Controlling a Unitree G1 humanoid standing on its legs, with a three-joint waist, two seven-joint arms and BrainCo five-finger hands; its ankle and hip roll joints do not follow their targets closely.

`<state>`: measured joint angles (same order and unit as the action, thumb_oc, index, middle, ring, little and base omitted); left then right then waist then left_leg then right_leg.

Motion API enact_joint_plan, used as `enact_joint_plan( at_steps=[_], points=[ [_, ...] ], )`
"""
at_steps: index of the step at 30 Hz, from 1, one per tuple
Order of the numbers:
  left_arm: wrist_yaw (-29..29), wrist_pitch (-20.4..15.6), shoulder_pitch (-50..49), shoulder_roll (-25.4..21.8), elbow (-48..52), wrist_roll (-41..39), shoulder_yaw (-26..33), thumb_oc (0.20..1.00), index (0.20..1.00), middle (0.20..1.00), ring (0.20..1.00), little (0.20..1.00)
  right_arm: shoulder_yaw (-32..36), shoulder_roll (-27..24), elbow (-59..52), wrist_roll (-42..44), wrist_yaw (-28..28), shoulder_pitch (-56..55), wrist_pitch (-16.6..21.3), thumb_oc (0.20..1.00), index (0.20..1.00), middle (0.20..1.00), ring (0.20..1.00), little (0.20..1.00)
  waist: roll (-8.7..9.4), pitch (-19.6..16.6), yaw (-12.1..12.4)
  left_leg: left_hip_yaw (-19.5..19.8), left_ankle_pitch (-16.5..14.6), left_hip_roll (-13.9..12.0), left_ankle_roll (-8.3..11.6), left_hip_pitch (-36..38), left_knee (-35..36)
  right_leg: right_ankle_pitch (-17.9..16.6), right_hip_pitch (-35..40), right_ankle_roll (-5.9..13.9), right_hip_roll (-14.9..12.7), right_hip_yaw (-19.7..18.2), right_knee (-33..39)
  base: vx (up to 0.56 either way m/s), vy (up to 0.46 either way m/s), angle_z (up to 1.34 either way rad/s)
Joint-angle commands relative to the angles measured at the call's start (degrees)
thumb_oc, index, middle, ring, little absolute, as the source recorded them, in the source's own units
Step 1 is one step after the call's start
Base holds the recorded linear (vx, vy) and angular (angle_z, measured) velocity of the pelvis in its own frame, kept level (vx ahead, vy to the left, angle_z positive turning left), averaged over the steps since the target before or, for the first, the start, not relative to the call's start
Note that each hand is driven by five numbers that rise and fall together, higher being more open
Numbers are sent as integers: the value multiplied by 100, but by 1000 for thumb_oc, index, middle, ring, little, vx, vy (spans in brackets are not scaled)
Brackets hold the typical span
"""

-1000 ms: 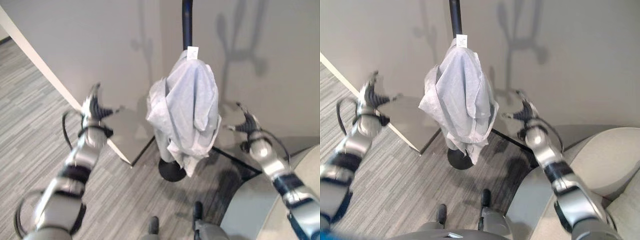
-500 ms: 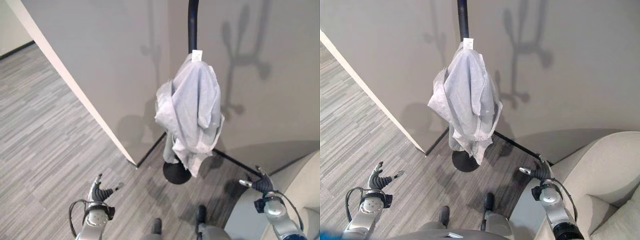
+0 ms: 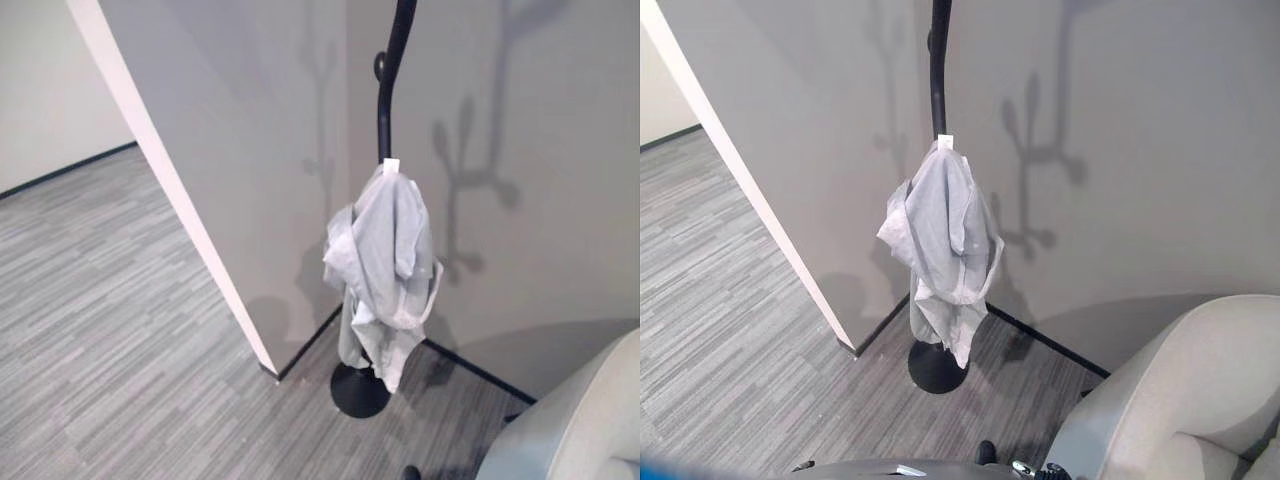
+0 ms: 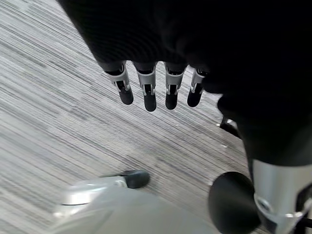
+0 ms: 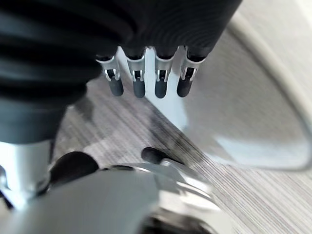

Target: Hang the clothes on the sofa on the clothes rack.

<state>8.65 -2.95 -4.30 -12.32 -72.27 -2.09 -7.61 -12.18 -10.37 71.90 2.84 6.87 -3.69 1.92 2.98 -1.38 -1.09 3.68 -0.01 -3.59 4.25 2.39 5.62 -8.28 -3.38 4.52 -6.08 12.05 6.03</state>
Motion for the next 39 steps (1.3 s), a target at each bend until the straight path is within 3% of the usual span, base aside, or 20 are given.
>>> enact_joint_plan(
  at_steps=[1, 21, 39],
  points=[
    [-31, -102, 512, -106, 154, -82, -87, 1000, 1000, 1000, 1000, 1000, -99, -199, -245, 220, -44, 389, 78, 1000, 1000, 1000, 1000, 1000, -86, 451, 121, -243, -332, -3, 19, 48, -102, 807, 620, 730, -416, -9, -103, 0, 0, 0],
    [-61, -94, 543, -64, -35, 376, -414, 1000, 1000, 1000, 1000, 1000, -294, -138, -314, 221, -82, 377, 104, 1000, 1000, 1000, 1000, 1000, -115, 357, 108, -294, -366, 0, 0, 112, -106, 814, 635, 716, -414, -9, -103, 1, 1, -1],
    [-211, -164, 565, -81, 46, 182, -460, 1000, 1000, 1000, 1000, 1000, -347, -138, -381, 283, -102, 365, 127, 1000, 1000, 1000, 1000, 1000, -98, 353, 97, -328, -360, -8, 15, 96, -104, 800, 611, 714, -401, -1, -103, 0, 0, 0]
  ],
)
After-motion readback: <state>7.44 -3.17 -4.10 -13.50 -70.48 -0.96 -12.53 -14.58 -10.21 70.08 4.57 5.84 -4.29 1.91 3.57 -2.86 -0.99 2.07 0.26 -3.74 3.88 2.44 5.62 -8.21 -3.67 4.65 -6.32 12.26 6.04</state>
